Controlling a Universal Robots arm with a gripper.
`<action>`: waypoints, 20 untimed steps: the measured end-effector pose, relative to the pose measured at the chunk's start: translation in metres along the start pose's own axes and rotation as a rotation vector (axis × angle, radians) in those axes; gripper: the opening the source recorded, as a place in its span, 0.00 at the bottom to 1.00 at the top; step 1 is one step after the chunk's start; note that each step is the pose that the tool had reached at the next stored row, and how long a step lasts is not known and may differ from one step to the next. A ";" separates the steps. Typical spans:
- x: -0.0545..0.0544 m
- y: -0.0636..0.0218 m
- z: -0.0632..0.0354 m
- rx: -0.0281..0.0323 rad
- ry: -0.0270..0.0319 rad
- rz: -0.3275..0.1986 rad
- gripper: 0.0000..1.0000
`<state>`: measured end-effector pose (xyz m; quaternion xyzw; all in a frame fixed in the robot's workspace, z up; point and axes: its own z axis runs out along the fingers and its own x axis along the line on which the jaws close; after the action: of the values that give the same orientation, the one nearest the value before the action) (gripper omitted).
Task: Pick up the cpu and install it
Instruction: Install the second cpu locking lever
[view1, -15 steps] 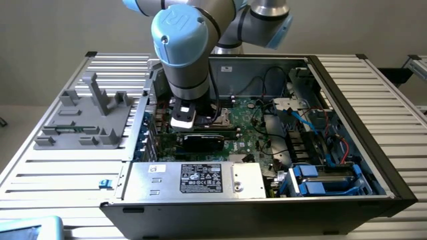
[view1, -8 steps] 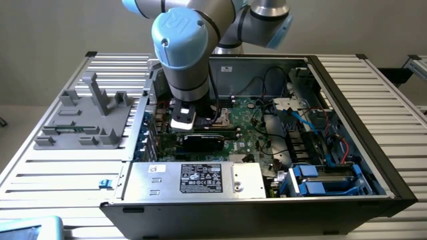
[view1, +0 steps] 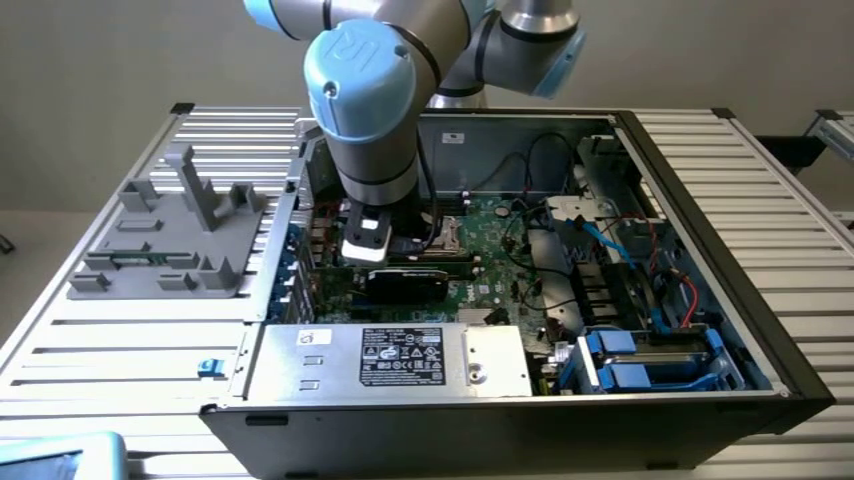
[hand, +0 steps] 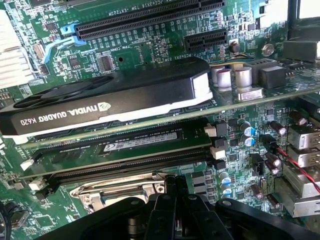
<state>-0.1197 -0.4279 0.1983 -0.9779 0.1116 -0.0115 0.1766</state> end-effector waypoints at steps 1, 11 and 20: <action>0.000 0.0001 0.0004 0.0001 0.0001 0.000 0.11; 0.000 -0.0006 0.0042 0.0001 0.0012 0.003 0.11; -0.001 -0.0011 0.0072 0.0000 0.0024 0.007 0.11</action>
<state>-0.1197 -0.4243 0.1920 -0.9774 0.1153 -0.0120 0.1765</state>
